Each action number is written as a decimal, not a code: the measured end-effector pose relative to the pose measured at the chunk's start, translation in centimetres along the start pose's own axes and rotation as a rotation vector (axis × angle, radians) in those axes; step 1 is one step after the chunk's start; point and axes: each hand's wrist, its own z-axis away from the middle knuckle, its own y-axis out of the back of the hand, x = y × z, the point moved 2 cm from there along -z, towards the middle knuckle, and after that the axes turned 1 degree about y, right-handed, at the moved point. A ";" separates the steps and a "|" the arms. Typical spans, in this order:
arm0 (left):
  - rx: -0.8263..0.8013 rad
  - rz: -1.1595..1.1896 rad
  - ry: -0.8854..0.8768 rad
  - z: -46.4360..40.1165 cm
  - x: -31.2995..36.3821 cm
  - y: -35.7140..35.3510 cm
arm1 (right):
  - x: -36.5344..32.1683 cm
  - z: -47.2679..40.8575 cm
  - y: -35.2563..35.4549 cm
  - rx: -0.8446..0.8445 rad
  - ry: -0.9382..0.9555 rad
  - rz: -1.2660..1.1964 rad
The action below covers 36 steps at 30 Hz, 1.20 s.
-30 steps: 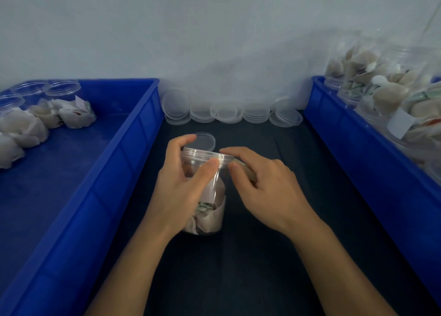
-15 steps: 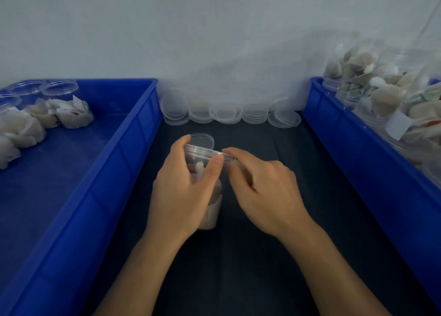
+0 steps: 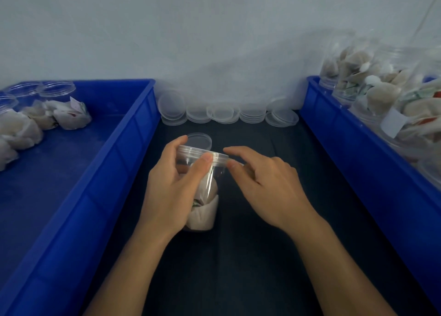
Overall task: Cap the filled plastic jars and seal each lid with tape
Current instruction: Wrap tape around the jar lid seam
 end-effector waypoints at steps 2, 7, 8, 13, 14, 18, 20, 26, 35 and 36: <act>-0.010 0.024 -0.003 0.0 -0.3 0.0 | 0.0 0.0 -0.1 -0.010 0.004 -0.013; -0.053 0.040 -0.022 -0.1 -0.5 0.3 | 0.1 0.1 -0.3 -0.036 0.011 -0.052; -0.066 0.043 -0.025 -0.1 -0.5 0.3 | 0.0 0.1 -0.3 -0.036 0.008 -0.063; -0.099 -0.092 -0.023 0.1 -0.4 0.3 | -0.6 0.2 -0.2 0.008 0.002 -0.069; -0.062 -0.166 -0.023 0.1 -0.3 0.3 | -0.7 0.3 -0.3 0.017 0.001 -0.059; 0.215 -0.470 -0.097 1.0 0.9 0.1 | -1.2 0.4 -0.5 0.066 0.018 0.015; 0.198 -0.437 -0.104 1.3 1.1 -0.6 | -1.7 0.5 -0.7 0.070 0.029 0.019; 0.119 -0.294 -0.071 0.6 0.3 -0.4 | -1.6 0.6 -0.5 -0.030 0.011 -0.089; 0.088 -0.200 -0.053 0.2 0.2 0.2 | -0.1 0.0 0.2 -0.007 -0.013 -0.099; 0.082 -0.190 -0.054 0.1 0.2 0.2 | 0.1 -0.1 0.1 -0.014 -0.018 -0.109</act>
